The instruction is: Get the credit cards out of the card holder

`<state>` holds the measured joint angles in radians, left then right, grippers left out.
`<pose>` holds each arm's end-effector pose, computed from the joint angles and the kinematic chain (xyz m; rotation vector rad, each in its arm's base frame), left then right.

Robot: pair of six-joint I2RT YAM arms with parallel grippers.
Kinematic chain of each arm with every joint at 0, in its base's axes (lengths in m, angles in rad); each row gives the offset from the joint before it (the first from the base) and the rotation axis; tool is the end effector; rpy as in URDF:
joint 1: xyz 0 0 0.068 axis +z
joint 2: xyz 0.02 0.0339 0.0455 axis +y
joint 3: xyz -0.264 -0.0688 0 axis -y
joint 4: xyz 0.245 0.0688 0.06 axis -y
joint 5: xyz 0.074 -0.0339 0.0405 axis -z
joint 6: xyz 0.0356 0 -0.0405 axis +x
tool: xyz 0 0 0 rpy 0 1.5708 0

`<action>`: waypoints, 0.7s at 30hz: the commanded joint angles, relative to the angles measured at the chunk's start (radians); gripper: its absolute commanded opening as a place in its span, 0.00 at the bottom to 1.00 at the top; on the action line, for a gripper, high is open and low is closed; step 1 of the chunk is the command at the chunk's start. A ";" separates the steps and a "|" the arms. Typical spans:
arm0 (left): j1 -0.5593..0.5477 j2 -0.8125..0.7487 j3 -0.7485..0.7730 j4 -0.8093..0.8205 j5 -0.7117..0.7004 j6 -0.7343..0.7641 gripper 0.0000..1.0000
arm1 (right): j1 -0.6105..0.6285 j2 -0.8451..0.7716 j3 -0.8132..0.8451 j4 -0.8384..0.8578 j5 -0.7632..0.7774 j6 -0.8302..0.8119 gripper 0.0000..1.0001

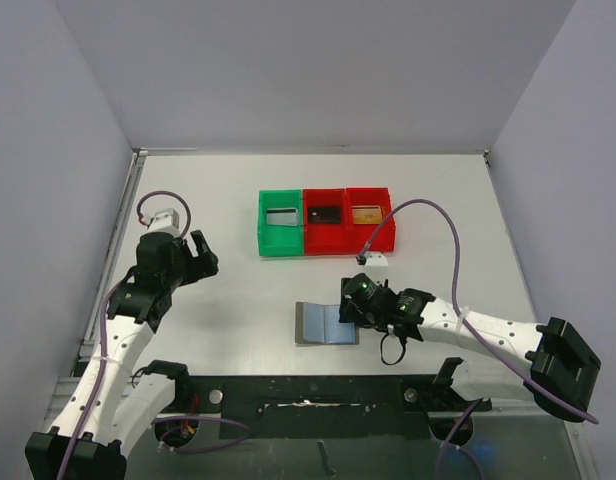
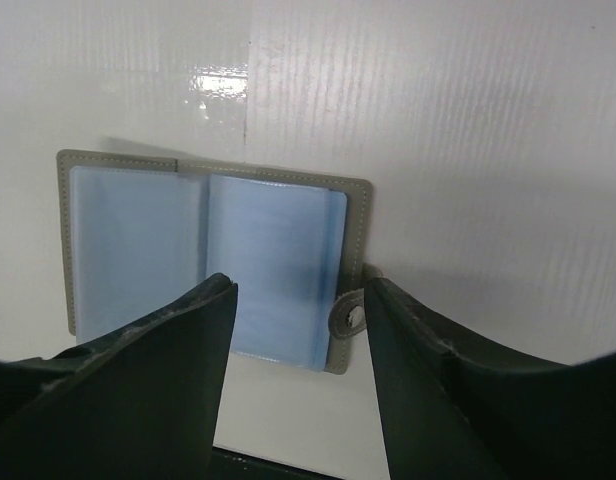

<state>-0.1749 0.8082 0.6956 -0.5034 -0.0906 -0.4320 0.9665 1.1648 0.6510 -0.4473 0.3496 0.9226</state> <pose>0.1750 -0.0277 0.2732 -0.3323 2.1691 -0.2442 0.1351 0.1742 0.1998 0.0835 2.4865 0.3762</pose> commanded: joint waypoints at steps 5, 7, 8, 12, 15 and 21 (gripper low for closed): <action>-0.009 0.029 0.015 0.085 0.156 0.036 0.79 | 0.019 -0.076 0.017 0.080 -0.036 -0.031 0.55; -0.010 0.031 0.015 0.093 0.183 0.040 0.79 | 0.020 -0.079 0.024 0.145 -0.099 -0.045 0.56; -0.011 0.032 0.015 0.098 0.202 0.042 0.79 | 0.021 -0.072 0.030 0.159 -0.113 -0.038 0.56; -0.017 0.045 -0.011 0.182 0.423 -0.013 0.75 | 0.034 0.002 0.059 0.165 -0.136 -0.018 0.56; -0.048 0.098 -0.034 0.297 0.607 -0.125 0.69 | 0.042 0.054 0.053 0.162 -0.117 0.027 0.54; -0.430 0.160 -0.093 0.432 0.414 -0.278 0.67 | 0.034 0.058 -0.056 0.238 -0.083 0.084 0.53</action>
<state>-0.3958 0.9531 0.6113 -0.2340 0.3698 -0.5926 1.0031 1.2346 0.6399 -0.2790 0.2333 0.9531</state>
